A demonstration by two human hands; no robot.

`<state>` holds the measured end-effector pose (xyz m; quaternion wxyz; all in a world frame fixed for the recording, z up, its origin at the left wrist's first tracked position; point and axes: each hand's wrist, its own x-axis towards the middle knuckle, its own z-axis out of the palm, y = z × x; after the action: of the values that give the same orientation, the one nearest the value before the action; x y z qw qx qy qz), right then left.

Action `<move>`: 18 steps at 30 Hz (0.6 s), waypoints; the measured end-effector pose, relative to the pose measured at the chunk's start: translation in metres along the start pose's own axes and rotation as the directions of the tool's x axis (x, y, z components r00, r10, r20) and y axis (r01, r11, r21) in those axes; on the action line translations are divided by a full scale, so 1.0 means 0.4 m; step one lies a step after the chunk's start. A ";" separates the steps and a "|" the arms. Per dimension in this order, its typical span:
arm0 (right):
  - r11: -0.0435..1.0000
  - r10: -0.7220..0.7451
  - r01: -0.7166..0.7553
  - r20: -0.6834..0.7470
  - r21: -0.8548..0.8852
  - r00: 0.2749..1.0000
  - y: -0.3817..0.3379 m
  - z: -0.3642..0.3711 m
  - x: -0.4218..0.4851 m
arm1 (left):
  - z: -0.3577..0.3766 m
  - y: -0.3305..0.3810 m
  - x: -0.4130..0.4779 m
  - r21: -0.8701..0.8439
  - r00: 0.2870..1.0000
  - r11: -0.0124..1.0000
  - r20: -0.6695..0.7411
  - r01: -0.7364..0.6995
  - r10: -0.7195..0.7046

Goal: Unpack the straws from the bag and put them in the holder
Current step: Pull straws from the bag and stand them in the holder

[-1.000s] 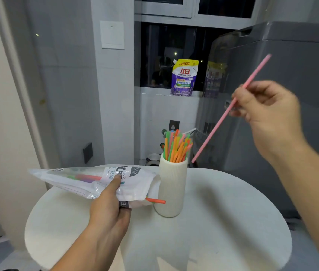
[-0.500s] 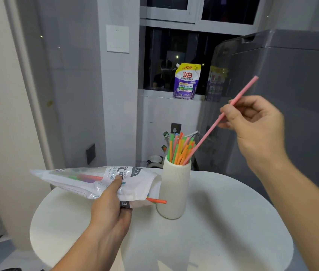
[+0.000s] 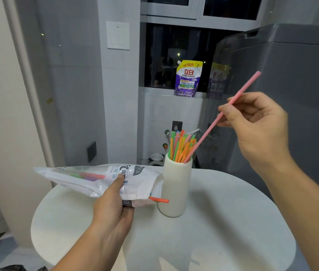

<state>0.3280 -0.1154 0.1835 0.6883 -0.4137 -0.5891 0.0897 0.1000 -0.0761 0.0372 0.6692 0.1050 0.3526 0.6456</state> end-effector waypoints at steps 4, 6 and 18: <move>0.999 -0.038 0.038 0.021 -0.001 0.999 -0.005 0.001 -0.008 | 0.003 0.002 -0.005 -0.003 1.000 1.000 -0.015 0.000 0.000; 0.998 -0.058 0.058 0.009 -0.007 0.998 -0.010 -0.006 -0.004 | 0.004 0.005 -0.006 0.001 1.000 1.000 -0.021 0.003 -0.003; 0.999 -0.049 0.048 -0.020 -0.008 0.999 0.000 -0.021 -0.013 | -0.005 0.000 0.009 0.003 1.000 1.000 0.004 -0.014 0.014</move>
<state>0.3340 -0.1223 0.1801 0.6946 -0.4026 -0.5925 0.0667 0.0987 -0.0733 0.0345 0.6653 0.1100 0.3515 0.6495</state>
